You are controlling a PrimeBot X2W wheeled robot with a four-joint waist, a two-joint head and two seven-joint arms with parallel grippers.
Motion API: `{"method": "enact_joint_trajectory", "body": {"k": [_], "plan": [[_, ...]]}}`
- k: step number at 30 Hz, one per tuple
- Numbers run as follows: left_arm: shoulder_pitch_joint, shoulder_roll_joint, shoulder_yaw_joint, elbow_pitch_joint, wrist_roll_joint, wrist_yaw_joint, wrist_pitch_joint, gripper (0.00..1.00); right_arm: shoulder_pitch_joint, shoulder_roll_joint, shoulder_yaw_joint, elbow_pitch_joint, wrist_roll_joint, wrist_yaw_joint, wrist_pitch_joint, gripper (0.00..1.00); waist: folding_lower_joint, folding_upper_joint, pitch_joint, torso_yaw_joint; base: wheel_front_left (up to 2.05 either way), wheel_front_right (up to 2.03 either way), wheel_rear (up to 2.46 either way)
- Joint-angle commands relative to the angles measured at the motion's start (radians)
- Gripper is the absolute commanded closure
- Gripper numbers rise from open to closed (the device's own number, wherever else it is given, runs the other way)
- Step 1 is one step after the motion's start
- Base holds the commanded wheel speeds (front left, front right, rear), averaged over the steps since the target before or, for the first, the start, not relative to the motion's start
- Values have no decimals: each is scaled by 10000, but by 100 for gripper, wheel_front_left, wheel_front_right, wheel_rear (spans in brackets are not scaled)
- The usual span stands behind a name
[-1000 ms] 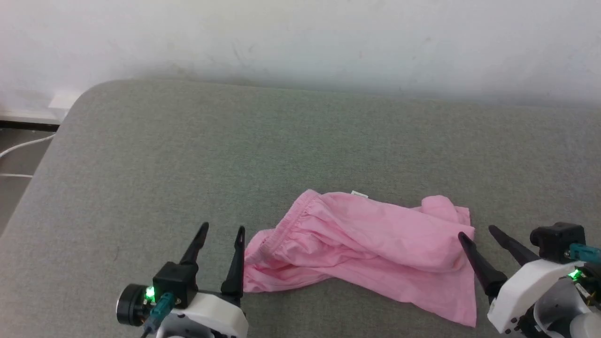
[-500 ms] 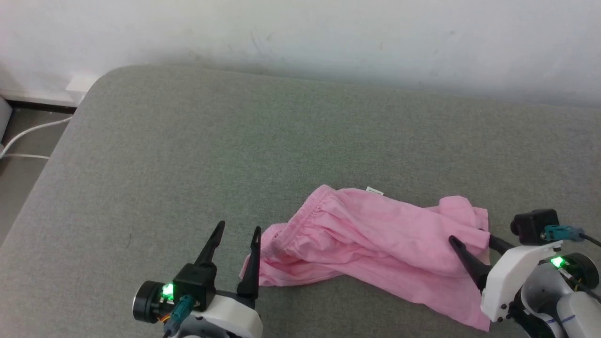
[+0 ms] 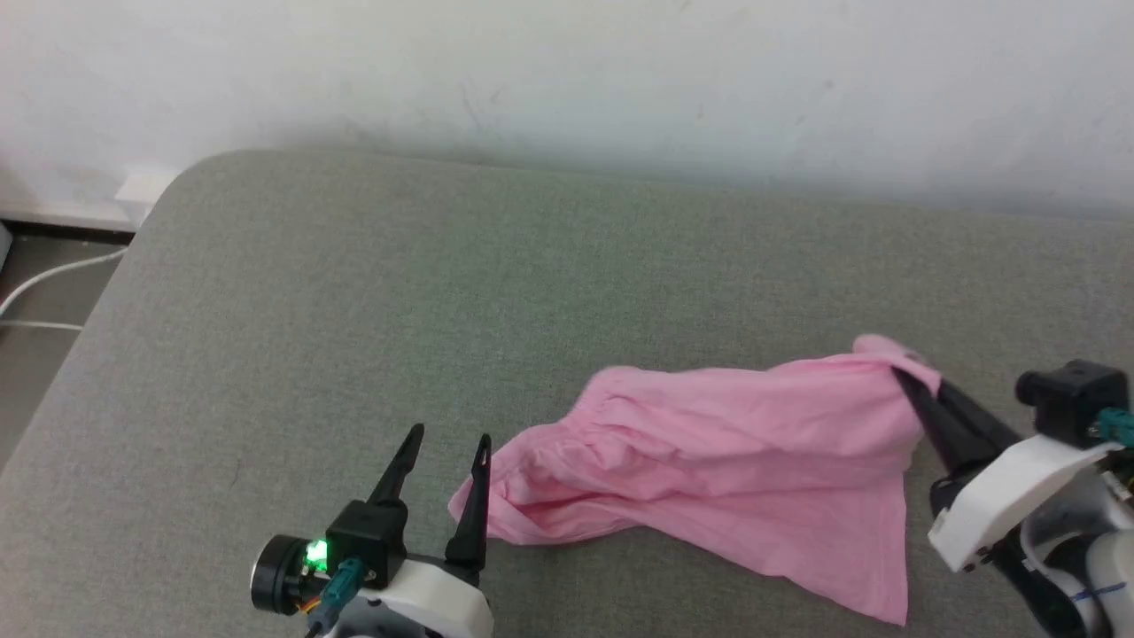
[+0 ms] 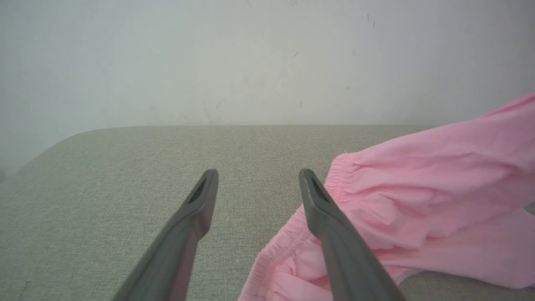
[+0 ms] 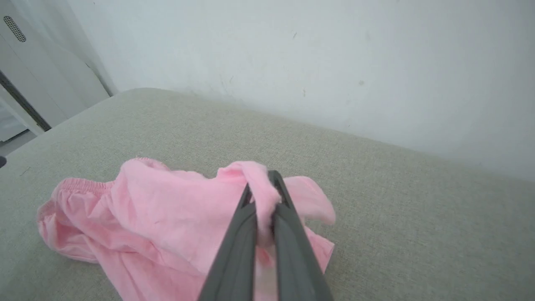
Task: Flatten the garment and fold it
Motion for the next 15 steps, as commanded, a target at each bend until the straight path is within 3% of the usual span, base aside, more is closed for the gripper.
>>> {"method": "enact_joint_trajectory", "body": {"k": [1, 7, 15], "plan": [[179, -57, 39, 9, 16, -50, -56, 0, -6, -169, -160, -435, -200, -9, -100, 100, 0, 0, -192, -109, 0, 0, 0], [-3, -216, -94, -101, 42, -145, -56, 0, -1082, -772, -328, -1149, -909, -9, 478, 100, 0, 0, 225, 160, 0, 0, 0], [-611, -480, -438, -128, -9, -191, -56, 0, -3825, -1765, -1, -100, -1558, -9, 922, 100, 0, 0, 1379, 941, 0, 0, 0]]}}
